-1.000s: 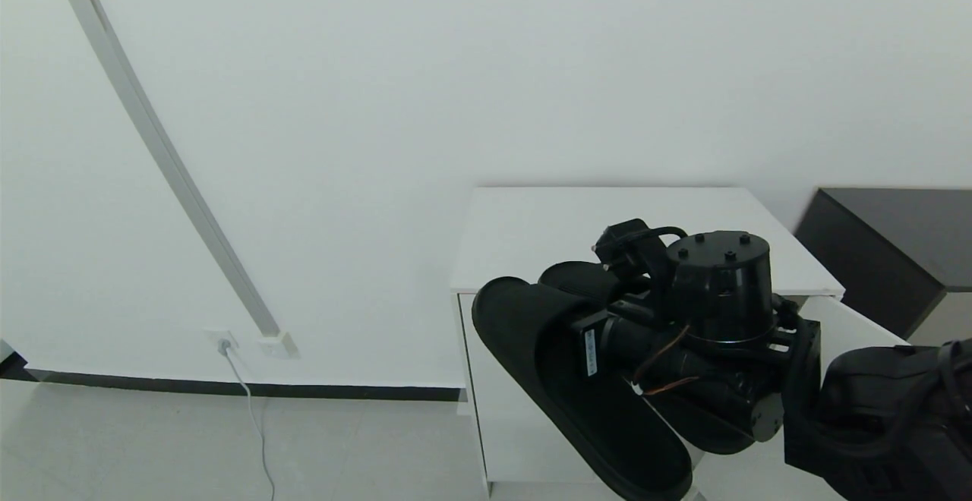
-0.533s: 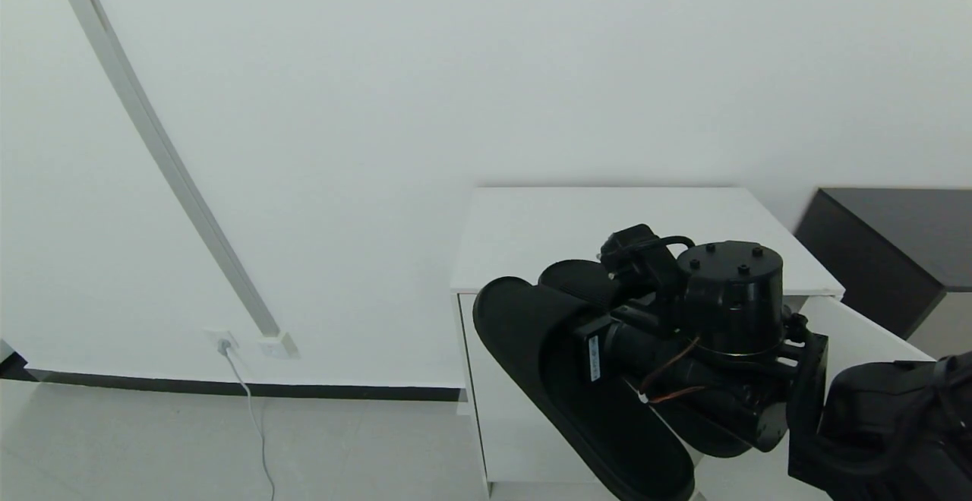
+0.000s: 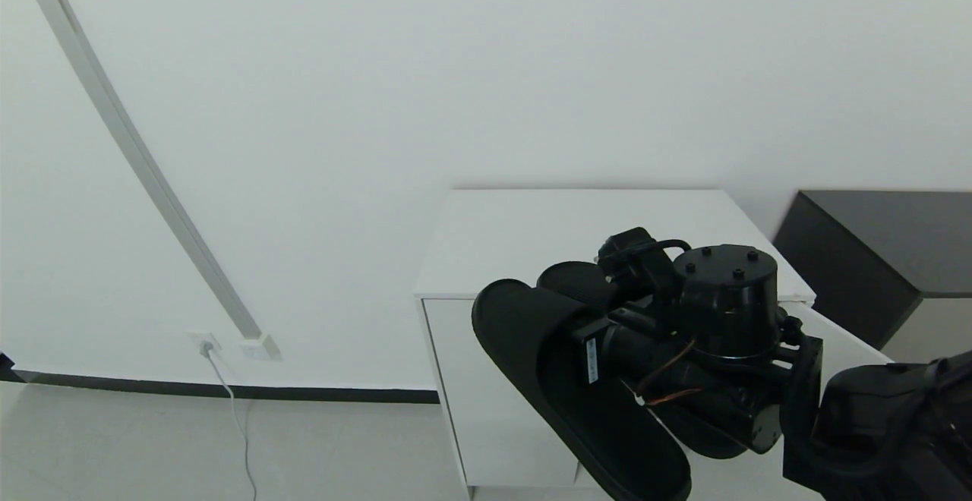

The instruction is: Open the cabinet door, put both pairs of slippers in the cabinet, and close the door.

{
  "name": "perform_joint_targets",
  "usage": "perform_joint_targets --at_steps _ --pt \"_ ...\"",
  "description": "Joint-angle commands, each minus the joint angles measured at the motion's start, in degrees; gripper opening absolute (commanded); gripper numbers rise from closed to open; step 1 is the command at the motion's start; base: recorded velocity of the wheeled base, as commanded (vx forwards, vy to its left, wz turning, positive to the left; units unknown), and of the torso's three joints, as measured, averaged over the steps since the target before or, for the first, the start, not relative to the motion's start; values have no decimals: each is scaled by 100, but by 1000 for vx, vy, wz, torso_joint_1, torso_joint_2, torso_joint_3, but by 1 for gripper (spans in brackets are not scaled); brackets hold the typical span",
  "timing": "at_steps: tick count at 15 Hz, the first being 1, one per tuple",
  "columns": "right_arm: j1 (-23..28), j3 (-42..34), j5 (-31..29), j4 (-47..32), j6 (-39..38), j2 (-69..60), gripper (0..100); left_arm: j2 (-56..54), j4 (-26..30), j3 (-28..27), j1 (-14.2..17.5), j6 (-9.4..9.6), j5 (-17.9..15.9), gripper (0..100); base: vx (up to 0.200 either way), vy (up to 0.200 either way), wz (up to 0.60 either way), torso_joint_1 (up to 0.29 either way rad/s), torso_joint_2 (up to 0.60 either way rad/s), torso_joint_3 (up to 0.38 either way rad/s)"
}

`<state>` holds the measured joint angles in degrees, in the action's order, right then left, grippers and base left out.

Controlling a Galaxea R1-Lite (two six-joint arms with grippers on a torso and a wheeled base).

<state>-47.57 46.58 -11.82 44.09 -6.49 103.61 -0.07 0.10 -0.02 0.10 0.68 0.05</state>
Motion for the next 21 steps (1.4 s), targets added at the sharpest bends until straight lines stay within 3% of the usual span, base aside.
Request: perform_joint_targets --at_steps 1,9,21 --pt "2 -9 -4 3 -2 37 0 7 -1 2 -1 2 4 0 0 -200 0 2 2 2" --pt "2 -44 -4 3 7 37 0 7 -1 2 -1 2 4 0 0 -200 0 1 2 4" --pt "2 -79 -4 3 -2 37 0 7 -1 2 -1 2 4 0 0 0 0 0 0 0"
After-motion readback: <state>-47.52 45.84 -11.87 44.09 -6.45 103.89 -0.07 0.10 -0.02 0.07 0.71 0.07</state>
